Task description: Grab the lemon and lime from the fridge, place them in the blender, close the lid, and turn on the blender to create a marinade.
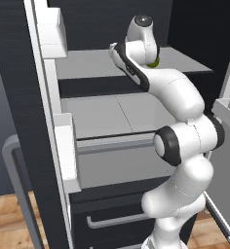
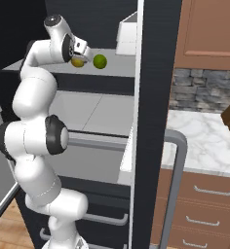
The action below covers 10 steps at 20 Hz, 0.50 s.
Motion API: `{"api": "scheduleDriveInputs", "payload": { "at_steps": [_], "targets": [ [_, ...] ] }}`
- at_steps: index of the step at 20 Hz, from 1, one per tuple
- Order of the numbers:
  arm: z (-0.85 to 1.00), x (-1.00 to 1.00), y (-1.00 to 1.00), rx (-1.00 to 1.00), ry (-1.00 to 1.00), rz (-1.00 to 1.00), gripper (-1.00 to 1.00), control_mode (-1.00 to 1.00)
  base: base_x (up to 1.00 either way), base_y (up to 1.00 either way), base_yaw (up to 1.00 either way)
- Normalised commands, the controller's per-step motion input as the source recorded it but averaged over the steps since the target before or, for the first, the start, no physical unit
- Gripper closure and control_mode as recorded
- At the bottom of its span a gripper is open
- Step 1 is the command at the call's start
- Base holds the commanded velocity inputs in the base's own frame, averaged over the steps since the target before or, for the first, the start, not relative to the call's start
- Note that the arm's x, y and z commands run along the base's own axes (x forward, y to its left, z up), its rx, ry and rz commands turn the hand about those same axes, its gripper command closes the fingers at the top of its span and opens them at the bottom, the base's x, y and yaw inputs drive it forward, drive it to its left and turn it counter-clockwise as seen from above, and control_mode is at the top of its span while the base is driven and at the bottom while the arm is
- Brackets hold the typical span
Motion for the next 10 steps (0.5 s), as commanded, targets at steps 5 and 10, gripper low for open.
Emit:
{"api": "scheduleDriveInputs", "payload": {
  "at_steps": [5, 10],
  "targets": [
    [-0.35, 0.14, 0.0, -0.01, 0.06, -0.03, 1.0, -1.0, 0.0, 0.0, 0.0],
    [-0.42, 0.0, 0.0, -0.03, 0.04, -0.05, 1.0, -1.0, 0.0, 0.0, 0.0]
  ]
}}
